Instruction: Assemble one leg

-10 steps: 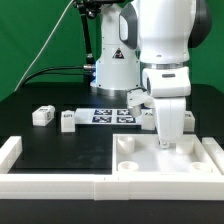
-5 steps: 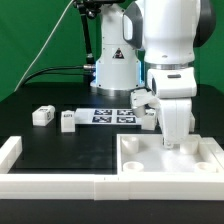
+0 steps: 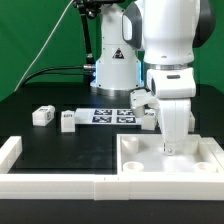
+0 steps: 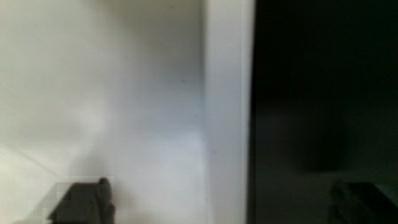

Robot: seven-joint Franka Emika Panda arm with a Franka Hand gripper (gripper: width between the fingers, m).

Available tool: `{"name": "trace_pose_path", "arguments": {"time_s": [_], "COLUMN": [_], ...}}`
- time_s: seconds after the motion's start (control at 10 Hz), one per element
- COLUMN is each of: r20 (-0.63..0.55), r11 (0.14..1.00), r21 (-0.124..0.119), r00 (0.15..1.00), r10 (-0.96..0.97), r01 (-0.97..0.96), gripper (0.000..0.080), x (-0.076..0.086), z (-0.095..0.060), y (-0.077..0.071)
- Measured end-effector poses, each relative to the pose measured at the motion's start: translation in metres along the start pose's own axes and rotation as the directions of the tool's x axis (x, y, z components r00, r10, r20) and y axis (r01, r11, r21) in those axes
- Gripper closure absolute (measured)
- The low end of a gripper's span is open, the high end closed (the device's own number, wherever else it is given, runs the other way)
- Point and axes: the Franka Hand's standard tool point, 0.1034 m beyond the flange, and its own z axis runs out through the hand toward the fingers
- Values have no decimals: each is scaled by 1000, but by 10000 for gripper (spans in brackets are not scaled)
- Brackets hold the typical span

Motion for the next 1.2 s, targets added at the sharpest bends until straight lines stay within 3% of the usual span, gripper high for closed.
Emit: {"name": "trace_pose_path", "arguments": {"time_s": [0.1, 0.4, 0.7, 0.9, 1.0, 1.2], "r20": [0, 0, 12, 22, 22, 21], "r11": [1000, 1000, 997, 989, 985, 982], "r21": [0, -1, -21, -36, -41, -37], "r00": [1000, 1000, 997, 990, 985, 982], "r10": [0, 14, 79, 142, 169, 186], "r01": [0, -14, -78, -141, -168, -186], "gripper": [164, 151, 151, 151, 151, 151], "x": [0, 0, 5, 6, 5, 4], "z": [0, -1, -28, -46, -49, -45], "y": [0, -1, -18, -37, -47, -44]}}
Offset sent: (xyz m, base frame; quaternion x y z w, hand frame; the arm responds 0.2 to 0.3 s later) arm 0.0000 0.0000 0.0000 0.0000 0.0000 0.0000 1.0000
